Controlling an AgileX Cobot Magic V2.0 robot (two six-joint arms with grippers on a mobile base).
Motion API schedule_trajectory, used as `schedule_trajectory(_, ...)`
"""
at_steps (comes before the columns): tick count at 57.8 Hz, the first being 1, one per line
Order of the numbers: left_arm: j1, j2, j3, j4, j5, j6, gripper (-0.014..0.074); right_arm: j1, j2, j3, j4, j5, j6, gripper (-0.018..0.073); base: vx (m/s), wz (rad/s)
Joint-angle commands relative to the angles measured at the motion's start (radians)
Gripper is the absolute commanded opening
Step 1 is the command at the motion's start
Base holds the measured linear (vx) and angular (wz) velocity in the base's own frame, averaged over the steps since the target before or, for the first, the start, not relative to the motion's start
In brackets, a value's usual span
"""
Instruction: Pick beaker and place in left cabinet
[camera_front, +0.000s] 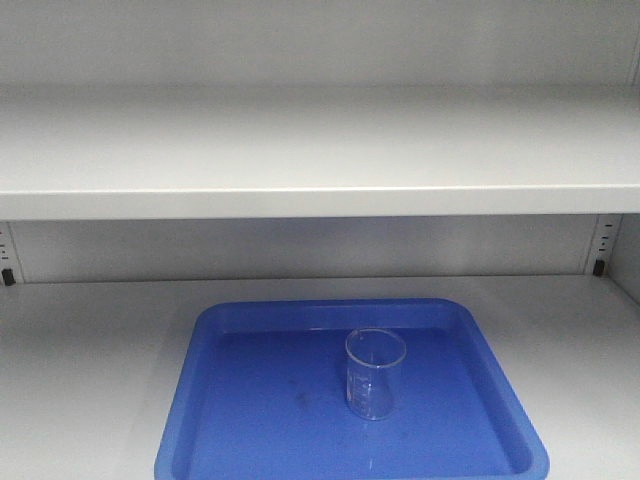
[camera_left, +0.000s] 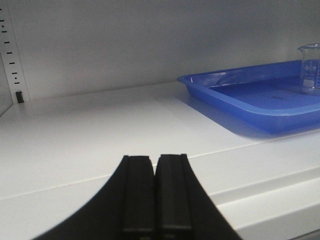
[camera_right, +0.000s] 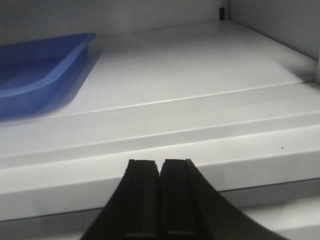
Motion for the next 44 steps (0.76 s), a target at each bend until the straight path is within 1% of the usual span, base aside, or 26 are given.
schedule_trajectory(1,-0.004,-0.018,0.016,-0.007,-0.083,-0.004,0.0001,-0.002,-0.012,0.007,-0.042,-0.069,-0.01,-0.0006,0.0,0.0)
schedule_trajectory(44,-0.004,-0.018,0.016,-0.007,-0.084,-0.004,0.0001,-0.001,-0.02,0.007,-0.04,-0.07,-0.01,-0.0006,0.0,0.0)
